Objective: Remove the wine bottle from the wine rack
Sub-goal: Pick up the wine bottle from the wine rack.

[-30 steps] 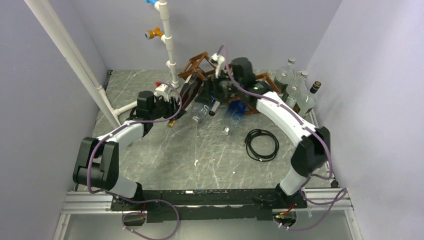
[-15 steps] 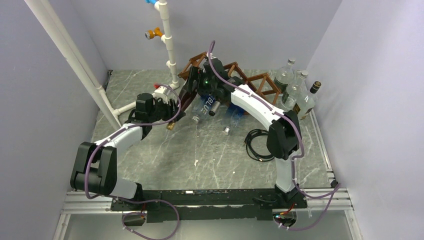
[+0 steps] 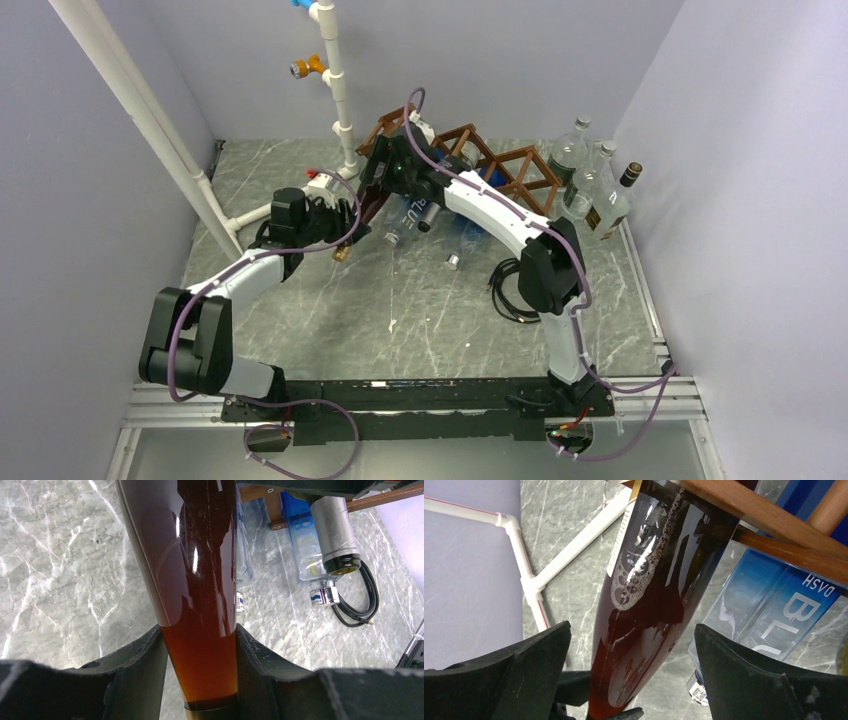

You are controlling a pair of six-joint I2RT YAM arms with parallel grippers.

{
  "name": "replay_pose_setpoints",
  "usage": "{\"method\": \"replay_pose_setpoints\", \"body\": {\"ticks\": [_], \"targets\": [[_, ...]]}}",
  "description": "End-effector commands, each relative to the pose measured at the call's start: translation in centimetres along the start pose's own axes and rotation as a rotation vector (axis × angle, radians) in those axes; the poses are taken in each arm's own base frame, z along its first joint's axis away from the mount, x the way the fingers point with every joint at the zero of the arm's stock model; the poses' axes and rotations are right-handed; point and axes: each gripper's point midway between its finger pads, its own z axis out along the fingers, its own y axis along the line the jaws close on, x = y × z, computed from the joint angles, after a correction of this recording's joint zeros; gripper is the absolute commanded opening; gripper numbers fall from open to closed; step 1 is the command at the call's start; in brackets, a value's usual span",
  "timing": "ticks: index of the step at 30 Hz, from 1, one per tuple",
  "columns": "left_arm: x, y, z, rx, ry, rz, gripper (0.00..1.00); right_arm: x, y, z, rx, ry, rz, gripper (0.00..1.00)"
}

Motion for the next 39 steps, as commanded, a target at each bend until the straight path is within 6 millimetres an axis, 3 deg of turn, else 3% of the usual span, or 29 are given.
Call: {"method": "replay_pose_setpoints", "body": {"ticks": [1, 8, 18, 21, 32, 39], "targets": [[-8.8, -6.4, -2.3, 0.204, -0.286, 0.230, 0.00, -1.3, 1.0, 0.1, 0.023, -0.059, 0.037, 0.96], [-8.7, -6.7, -2.7, 0.205, -0.295, 0.232, 0.00, -0.5, 0.4, 1.0, 0.088, -0.089, 0.035, 0.92], [-8.7, -7.4, -3.8, 0.215, -0.304, 0.243, 0.00, 0.2, 1.0, 1.6, 0.047, -0.060, 0.034, 0.84], [-8.6, -7.7, -4.1, 0.220, -0.305, 0.241, 0.00, 0.2, 1.6, 1.3, 0.016, -0.053, 0.022, 0.79], [-8.1, -8.8, -5.8, 0.230, -0.318, 0.242, 0.00, 0.0, 2.9, -0.5, -0.031, -0.066, -0.001, 0.77], [-8.1, -9.5, -6.8, 0.230, -0.329, 0.247, 0.00, 1.1, 4.2, -1.3, -0.062, -0.051, -0.018, 0.77]]}}
